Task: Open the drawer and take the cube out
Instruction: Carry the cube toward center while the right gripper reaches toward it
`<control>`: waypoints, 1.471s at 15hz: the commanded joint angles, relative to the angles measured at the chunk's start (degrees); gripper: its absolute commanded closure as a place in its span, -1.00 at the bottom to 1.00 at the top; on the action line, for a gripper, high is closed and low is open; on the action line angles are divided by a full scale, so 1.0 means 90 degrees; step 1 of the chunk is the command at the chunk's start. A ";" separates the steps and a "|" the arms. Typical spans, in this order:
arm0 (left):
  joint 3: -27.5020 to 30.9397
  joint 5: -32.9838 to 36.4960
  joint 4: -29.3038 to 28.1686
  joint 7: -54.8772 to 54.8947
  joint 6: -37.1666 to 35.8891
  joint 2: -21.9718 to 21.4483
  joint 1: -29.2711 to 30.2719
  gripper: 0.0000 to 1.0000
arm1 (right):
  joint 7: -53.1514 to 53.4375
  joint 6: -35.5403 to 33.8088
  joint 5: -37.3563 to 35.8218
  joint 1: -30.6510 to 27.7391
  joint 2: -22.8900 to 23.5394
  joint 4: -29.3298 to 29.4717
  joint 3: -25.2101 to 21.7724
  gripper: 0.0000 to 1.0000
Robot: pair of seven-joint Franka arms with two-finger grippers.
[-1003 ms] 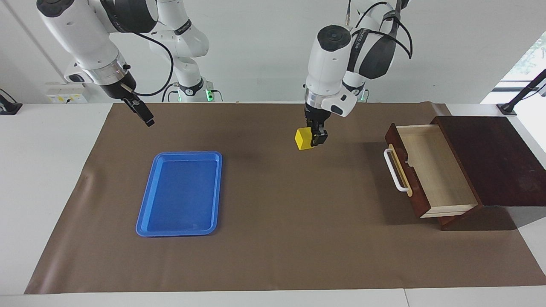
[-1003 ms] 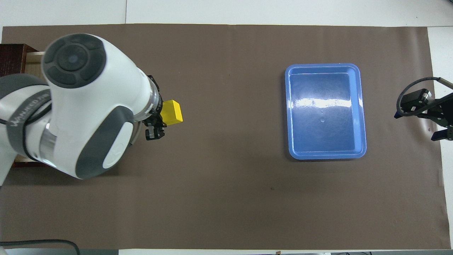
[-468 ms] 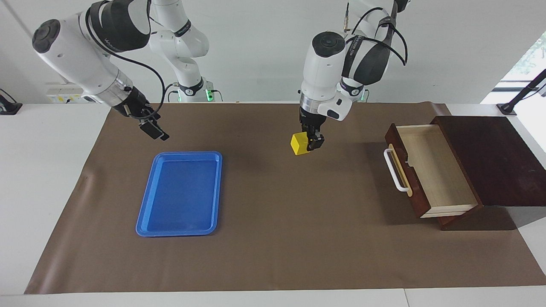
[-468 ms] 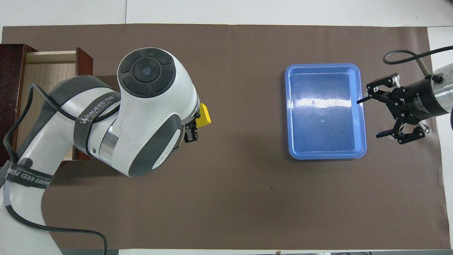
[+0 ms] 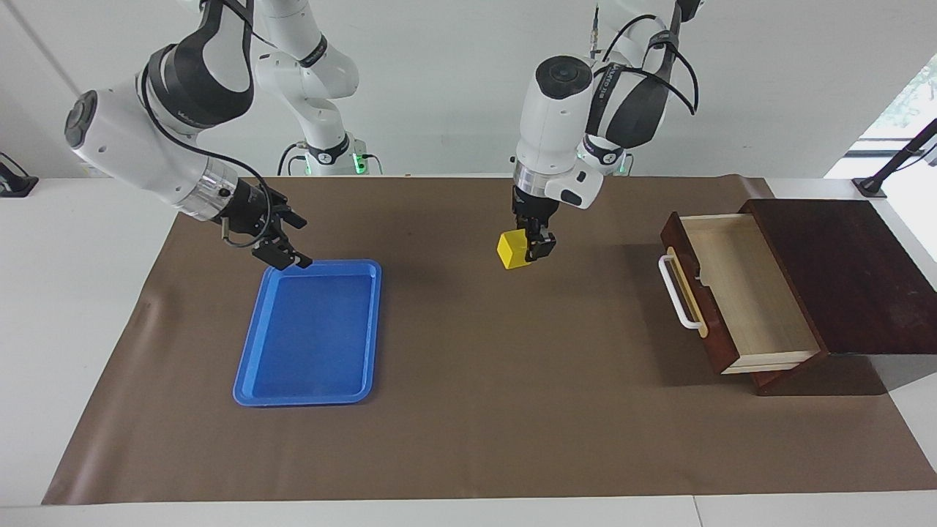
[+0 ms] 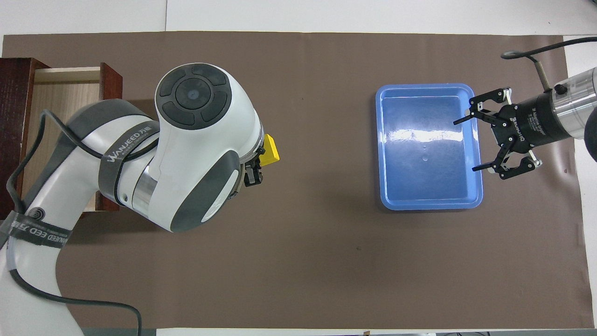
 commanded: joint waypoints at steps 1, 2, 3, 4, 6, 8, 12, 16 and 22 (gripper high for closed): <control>0.0059 0.0002 -0.0103 -0.0128 0.0194 -0.0026 -0.0086 1.00 | 0.0650 0.0337 0.0504 0.0208 0.0296 0.0172 0.0043 -0.99; 0.0059 0.0002 -0.0103 -0.0128 0.0203 -0.0026 -0.0086 1.00 | 0.0798 0.0561 0.0622 0.0363 0.0336 0.0172 0.0043 -0.99; 0.0059 0.0002 -0.0103 -0.0128 0.0232 -0.0016 -0.0086 1.00 | 0.0925 0.0795 0.0652 0.0558 0.0346 0.0162 0.0043 -0.99; 0.0059 0.0002 -0.0103 -0.0128 0.0252 -0.0007 -0.0096 1.00 | 0.1023 0.0991 0.0691 0.0773 0.0375 0.0162 0.0043 -0.99; 0.0059 0.0021 -0.0122 -0.0128 0.0311 0.0013 -0.0164 1.00 | 0.1150 0.1138 0.0915 0.1038 0.0482 0.0172 0.0043 -0.99; 0.0059 0.0021 -0.0142 -0.0128 0.0389 0.0013 -0.0164 1.00 | 0.1151 0.1159 0.0877 0.1243 0.0580 0.0201 0.0043 -0.99; 0.0049 0.0021 -0.0152 -0.0128 0.0555 0.0023 -0.0252 1.00 | 0.1121 0.1032 0.0867 0.1429 0.1155 0.0717 0.0073 -1.00; 0.0059 0.0011 -0.0152 -0.0138 0.0828 0.0130 -0.0281 1.00 | 0.1131 0.0993 0.0848 0.1673 0.1556 0.1079 0.0073 -1.00; 0.0069 0.0050 0.0101 -0.0449 0.1043 0.0607 -0.0544 1.00 | 0.1082 0.0983 0.0487 0.2132 0.1586 0.1139 0.0073 -1.00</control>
